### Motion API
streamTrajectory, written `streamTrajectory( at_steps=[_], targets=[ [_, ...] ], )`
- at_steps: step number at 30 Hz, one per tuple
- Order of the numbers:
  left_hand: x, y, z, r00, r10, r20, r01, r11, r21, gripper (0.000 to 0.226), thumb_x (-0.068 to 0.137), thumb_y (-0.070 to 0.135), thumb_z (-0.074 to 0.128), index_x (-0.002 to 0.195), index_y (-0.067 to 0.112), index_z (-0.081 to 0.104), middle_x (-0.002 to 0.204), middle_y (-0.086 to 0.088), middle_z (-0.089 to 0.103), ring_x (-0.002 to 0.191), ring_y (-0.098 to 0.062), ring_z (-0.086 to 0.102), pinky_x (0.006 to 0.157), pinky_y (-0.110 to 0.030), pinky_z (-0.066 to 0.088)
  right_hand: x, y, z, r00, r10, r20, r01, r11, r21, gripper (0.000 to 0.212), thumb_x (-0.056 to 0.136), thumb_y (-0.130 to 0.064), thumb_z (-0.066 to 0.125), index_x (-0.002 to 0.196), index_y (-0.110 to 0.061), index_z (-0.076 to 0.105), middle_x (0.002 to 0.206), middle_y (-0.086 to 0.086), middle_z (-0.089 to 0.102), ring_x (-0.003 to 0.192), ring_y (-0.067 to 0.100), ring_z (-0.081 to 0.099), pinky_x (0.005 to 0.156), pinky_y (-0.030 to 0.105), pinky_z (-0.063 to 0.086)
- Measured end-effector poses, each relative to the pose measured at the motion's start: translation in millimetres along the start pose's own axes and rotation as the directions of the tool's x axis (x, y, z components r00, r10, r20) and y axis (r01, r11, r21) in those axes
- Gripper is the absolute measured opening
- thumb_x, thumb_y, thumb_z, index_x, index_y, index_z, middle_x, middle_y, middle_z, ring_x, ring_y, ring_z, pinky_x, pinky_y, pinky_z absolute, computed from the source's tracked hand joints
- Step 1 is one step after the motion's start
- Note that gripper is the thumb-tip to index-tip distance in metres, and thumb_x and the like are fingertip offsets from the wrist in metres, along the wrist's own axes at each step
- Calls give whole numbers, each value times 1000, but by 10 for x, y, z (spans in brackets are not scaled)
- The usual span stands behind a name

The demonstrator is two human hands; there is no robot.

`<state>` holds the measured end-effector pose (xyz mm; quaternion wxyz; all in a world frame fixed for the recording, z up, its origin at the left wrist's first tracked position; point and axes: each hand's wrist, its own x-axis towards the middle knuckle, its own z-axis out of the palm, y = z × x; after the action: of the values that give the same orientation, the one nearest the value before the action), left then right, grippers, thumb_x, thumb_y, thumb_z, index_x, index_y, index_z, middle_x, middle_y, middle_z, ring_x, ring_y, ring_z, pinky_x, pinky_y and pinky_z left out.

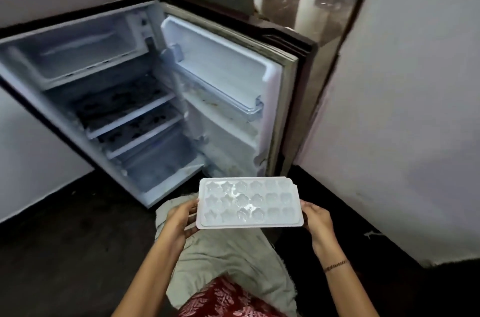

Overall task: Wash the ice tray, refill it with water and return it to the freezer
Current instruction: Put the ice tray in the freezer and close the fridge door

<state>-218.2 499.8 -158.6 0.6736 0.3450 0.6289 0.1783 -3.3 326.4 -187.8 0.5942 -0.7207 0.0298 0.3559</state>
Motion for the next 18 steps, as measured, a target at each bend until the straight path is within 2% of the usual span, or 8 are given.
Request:
streamTrajectory(
  at_steps=[5,9,12,13,18],
  targets=[
    [313,160,-494,994,-24,-103,11,992,-122,5,85,14,61,87,10,65,77,-2,65,70,-16,60,61,-29,47,226,-62,698,992,7,125,4,996,-93,14,91,-6,56,93,0,69,95,12,71,90,26,65,83,36,52],
    [598,324,-826,987,-36,-159,2,978,-207,12,85,4,57,90,10,66,81,-7,66,68,-18,59,59,-30,47,396,-151,1324,982,7,188,22,988,-152,19,91,-3,56,76,-7,68,91,16,69,79,24,62,75,36,51],
    [813,467,-1033,980,-43,-196,-8,968,-252,13,86,1,57,88,10,67,90,-9,67,74,-19,61,62,-31,50,539,-223,1762,977,-7,215,46,983,-175,20,91,-1,56,74,-8,65,87,11,66,68,14,58,58,18,50],
    [880,514,-1103,977,-41,-207,-15,966,-260,13,86,0,57,89,10,66,90,-9,66,74,-19,61,63,-31,50,583,-247,1898,975,-8,220,50,981,-186,21,91,-1,56,73,-8,64,89,11,66,67,14,57,58,16,49],
    [1171,802,-1404,968,-37,-249,-43,950,-308,14,88,-1,56,96,7,64,98,-12,66,73,-20,62,67,-34,52,731,-425,2549,959,-26,282,97,965,-243,24,90,-4,57,69,-12,63,81,8,66,68,14,58,69,27,48]
  ],
)
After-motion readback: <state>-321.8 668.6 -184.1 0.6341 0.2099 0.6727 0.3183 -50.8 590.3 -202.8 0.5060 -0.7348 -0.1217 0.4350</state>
